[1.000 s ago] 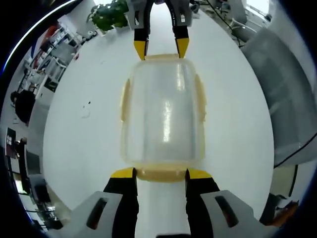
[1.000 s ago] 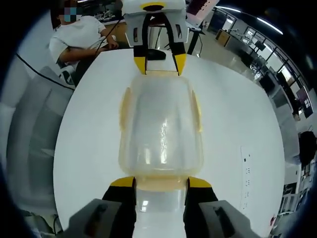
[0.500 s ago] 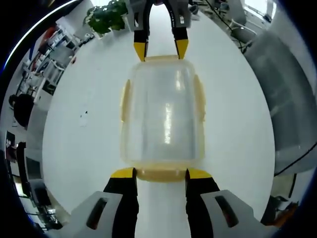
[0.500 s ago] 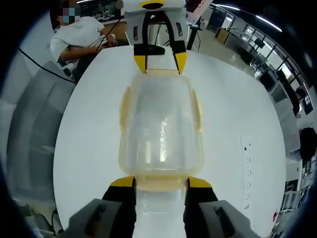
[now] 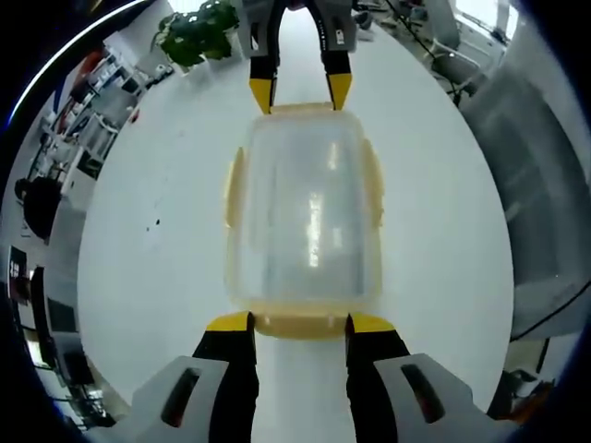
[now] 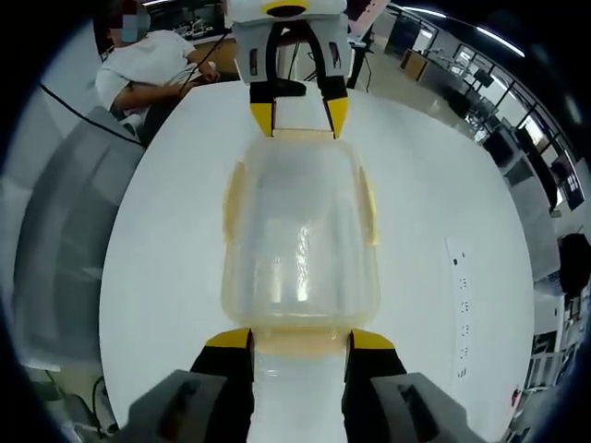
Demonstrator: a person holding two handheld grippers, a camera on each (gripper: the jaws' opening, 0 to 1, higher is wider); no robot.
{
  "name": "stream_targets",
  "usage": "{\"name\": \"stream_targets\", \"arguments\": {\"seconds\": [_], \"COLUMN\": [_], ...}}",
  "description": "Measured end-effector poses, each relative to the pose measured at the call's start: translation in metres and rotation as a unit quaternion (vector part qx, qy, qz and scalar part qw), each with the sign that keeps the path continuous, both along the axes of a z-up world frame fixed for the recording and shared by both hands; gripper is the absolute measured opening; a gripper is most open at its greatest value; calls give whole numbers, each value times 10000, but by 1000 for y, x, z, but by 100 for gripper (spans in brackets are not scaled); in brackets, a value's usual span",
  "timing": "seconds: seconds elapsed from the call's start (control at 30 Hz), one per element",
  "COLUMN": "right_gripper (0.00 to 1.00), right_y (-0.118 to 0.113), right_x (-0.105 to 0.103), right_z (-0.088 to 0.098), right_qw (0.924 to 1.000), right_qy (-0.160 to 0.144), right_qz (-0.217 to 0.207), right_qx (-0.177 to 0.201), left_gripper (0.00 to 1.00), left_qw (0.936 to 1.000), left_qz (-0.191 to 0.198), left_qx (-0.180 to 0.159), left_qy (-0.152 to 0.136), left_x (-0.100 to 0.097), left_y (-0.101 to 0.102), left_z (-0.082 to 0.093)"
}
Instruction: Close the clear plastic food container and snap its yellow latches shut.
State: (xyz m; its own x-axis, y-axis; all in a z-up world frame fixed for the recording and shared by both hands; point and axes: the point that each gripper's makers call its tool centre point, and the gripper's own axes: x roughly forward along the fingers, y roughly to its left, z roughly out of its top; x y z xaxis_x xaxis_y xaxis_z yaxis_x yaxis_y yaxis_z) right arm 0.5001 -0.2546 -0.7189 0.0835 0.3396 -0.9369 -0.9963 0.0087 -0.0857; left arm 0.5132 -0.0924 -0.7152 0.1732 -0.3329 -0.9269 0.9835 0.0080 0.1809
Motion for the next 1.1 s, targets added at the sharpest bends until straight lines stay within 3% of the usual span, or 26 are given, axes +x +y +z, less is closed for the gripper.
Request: {"name": "stream_targets", "arguments": {"seconds": [0.73,1.1], "right_gripper": [34,35], "right_y": [-34,-41], "right_x": [2,1], "right_z": [-6,-12], "right_qw": [9999,9998], "right_qy": [73,148], "right_qz": [20,39], "right_qx": [-96,-117], "left_gripper": [34,35], "left_qw": [9999,9999], "left_qz": [18,57], "left_qx": [-83,-77], "left_qy": [78,132], "left_x": [0,-2], "left_y": [-35,-41], "left_z": [-5,-10]}}
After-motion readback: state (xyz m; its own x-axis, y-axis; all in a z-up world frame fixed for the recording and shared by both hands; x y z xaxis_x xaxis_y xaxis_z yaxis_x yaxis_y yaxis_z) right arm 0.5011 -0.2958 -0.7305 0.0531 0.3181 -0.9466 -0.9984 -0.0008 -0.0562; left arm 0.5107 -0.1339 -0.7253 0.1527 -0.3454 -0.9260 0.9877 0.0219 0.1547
